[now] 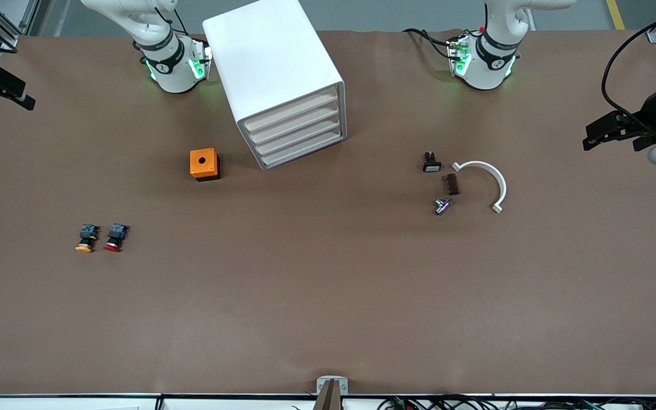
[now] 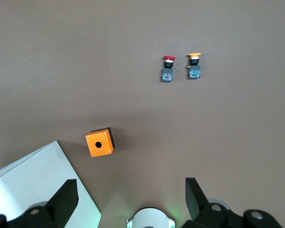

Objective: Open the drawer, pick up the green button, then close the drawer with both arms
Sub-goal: 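Reach the left gripper toward the white cabinet's drawer handle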

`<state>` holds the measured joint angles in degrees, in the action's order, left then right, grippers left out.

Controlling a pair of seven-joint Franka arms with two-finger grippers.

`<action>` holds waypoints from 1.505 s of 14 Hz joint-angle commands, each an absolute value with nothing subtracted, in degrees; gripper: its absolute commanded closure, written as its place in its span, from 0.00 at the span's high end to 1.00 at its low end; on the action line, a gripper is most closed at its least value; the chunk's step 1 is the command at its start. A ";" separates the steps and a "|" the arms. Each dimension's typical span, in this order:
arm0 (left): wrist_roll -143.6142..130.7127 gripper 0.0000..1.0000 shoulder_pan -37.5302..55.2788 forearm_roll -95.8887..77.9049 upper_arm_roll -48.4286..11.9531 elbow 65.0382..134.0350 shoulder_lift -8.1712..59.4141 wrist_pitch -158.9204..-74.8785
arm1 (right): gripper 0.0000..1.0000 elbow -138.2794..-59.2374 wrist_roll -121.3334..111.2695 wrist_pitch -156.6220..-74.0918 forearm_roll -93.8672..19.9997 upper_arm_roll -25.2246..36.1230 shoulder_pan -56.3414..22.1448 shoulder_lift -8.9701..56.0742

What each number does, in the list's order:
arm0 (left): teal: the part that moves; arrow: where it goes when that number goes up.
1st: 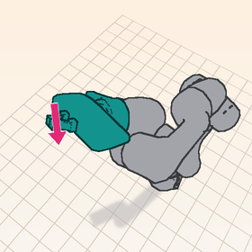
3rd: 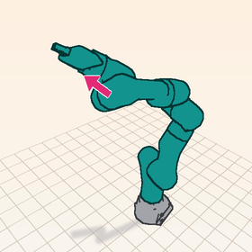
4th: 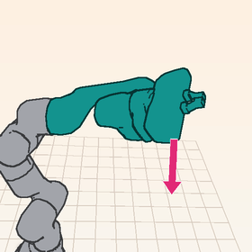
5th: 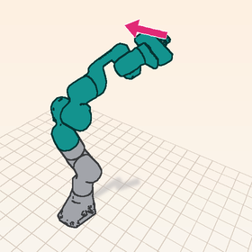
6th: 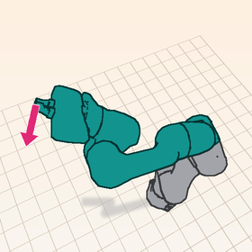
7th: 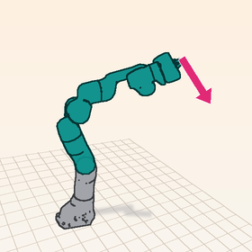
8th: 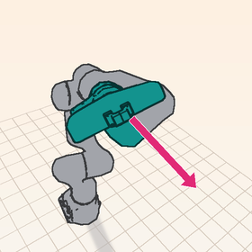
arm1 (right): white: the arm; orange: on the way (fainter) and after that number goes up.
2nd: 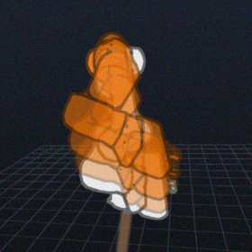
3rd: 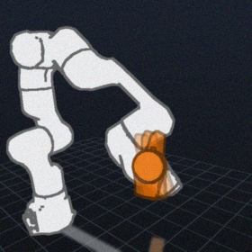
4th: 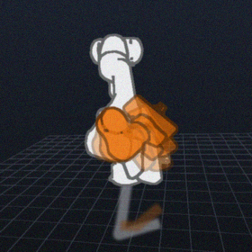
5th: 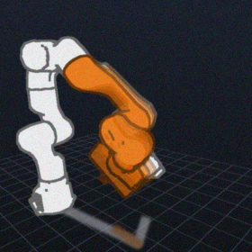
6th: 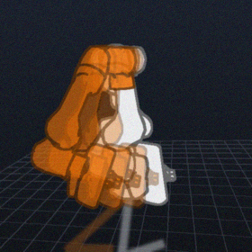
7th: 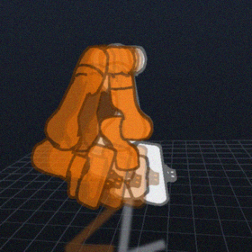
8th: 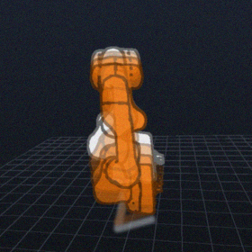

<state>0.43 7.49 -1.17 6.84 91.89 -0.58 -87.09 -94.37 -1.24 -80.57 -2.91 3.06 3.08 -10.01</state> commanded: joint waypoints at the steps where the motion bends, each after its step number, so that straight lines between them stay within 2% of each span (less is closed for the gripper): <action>1: 1.58 1.00 7.38 0.00 6.42 90.70 -0.35 -85.78 | 1.00 -95.80 -2.80 -81.12 -0.71 3.08 2.81 -11.34; 4: 0.88 1.00 6.51 -0.79 6.50 90.79 -0.18 -85.69 | 1.00 -95.54 -2.90 -81.12 0.61 3.08 2.73 -11.34; 7: -2.45 1.00 7.55 -0.18 6.42 90.62 3.33 -85.69 | 1.00 -95.45 -2.90 -81.12 0.79 3.08 2.73 -11.34; 10: -4.04 1.00 8.43 -0.70 6.24 90.62 10.17 -88.58 | 1.00 -95.45 -2.81 -81.21 0.70 2.99 2.72 -11.34; 13: -13.93 1.00 11.77 -0.61 6.15 90.01 17.03 -95.69 | 1.00 -95.45 -2.81 -81.39 0.62 2.99 2.72 -11.34; 18: -30.72 1.00 14.50 -1.49 5.89 81.66 28.37 -97.56 | 1.00 -95.45 -2.72 -81.47 0.00 3.08 2.81 -11.25; 21: -48.72 1.00 16.43 -11.22 5.89 77.18 33.91 -97.38 | 1.00 -95.45 -2.64 -81.56 -0.88 3.16 2.81 -11.34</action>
<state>-39.60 15.83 -6.83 5.83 82.45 29.72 -98.83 -94.41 -2.49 -80.96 -0.23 2.95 3.06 -10.06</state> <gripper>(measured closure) 0.000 0.000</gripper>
